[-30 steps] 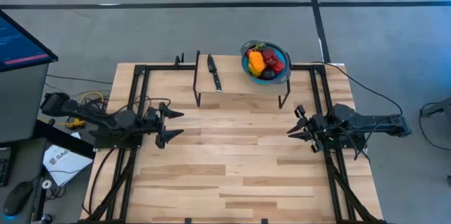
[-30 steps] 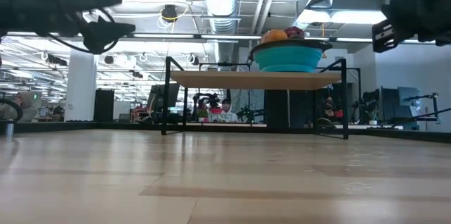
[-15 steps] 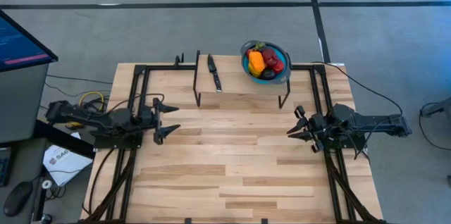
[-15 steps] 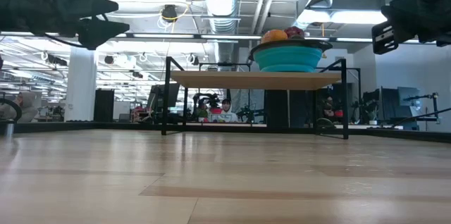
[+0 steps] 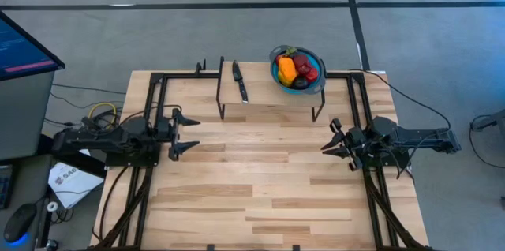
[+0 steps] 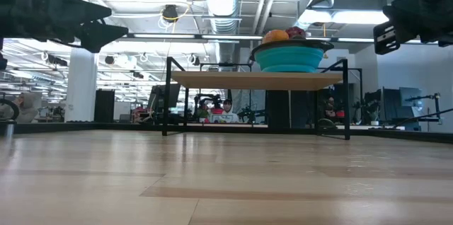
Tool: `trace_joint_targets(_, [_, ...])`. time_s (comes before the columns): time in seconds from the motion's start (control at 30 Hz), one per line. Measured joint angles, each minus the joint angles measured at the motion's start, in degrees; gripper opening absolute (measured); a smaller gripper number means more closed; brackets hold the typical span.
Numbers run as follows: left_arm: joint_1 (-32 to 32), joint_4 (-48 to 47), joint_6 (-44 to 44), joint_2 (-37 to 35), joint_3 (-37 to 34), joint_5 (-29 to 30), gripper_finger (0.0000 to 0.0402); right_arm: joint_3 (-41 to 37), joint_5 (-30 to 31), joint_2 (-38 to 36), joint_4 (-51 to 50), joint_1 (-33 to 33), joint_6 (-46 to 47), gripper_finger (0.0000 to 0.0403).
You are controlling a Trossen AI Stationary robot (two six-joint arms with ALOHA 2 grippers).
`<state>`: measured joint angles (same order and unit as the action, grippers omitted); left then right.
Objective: Pick & Place Fruit
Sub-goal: Return to Home Position
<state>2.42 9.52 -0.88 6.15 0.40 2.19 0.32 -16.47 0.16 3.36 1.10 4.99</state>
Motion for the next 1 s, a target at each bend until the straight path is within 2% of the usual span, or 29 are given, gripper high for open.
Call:
trace_joint_targets(0.23, [0.3,-4.9,2.1,-3.0,0.0,-0.7,0.0337,0.0,0.0,0.0,0.0,0.0,0.0,0.0049])
trace_joint_targets(0.8, [0.3,-4.6,0.0,3.6,0.0,-0.7,0.0337,0.0,0.0,0.0,0.0,0.0,0.0,0.0049])
trace_joint_targets(1.0, [1.3,-6.9,0.0,-1.7,0.0,-0.9,0.0337,0.0,0.0,0.0,0.0,0.0,0.0,0.0049])
